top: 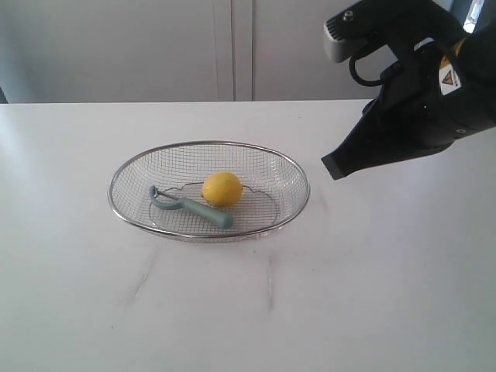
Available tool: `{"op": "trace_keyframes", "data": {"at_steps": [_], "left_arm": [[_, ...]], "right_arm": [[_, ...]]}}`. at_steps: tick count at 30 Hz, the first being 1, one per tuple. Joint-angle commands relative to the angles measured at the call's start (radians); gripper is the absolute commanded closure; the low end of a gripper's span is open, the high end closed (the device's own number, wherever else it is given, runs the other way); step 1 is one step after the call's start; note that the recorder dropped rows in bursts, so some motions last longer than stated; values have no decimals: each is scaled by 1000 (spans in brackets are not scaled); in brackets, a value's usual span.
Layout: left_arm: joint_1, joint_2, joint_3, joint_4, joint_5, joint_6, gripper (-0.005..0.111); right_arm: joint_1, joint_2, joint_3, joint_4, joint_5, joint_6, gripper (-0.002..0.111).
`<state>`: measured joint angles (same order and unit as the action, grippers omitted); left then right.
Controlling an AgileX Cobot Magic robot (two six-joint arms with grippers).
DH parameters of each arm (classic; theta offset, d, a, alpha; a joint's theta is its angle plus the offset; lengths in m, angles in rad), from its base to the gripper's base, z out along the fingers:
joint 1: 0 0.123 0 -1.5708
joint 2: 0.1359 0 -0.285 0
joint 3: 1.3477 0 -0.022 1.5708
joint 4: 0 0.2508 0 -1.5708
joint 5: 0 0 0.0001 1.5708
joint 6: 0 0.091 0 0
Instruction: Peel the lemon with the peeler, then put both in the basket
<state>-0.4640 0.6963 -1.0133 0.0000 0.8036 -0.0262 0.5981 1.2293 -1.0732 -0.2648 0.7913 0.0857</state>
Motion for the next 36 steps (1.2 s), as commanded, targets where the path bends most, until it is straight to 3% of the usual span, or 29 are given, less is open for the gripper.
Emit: {"op": "trace_keyframes", "data": {"at_steps": [1, 7, 15, 18, 23, 28, 31, 36], "left_arm": [[2, -132, 113, 33, 10, -20, 107], [2, -185, 126, 35, 207, -20, 107], [10, -187, 128, 41, 213, -20, 107], [100, -222, 132, 26, 211, -20, 107], [306, -422, 214, 28, 184, -20, 107], [430, -559, 325, 32, 174, -20, 107], [441, -624, 416, 30, 45, -20, 107], [439, -696, 626, -44, -493, -22, 107]], "right_arm": [[0, -1, 5, 3, -15, 2, 108], [0, -1, 5, 3, -13, 2, 108], [0, -1, 5, 3, -13, 2, 108], [0, -1, 5, 1, -11, 2, 108], [0, -1, 5, 1, -11, 2, 108], [0, -1, 5, 1, -11, 2, 108], [0, -1, 5, 1, -11, 2, 108], [0, -1, 5, 1, -11, 2, 108]]}}
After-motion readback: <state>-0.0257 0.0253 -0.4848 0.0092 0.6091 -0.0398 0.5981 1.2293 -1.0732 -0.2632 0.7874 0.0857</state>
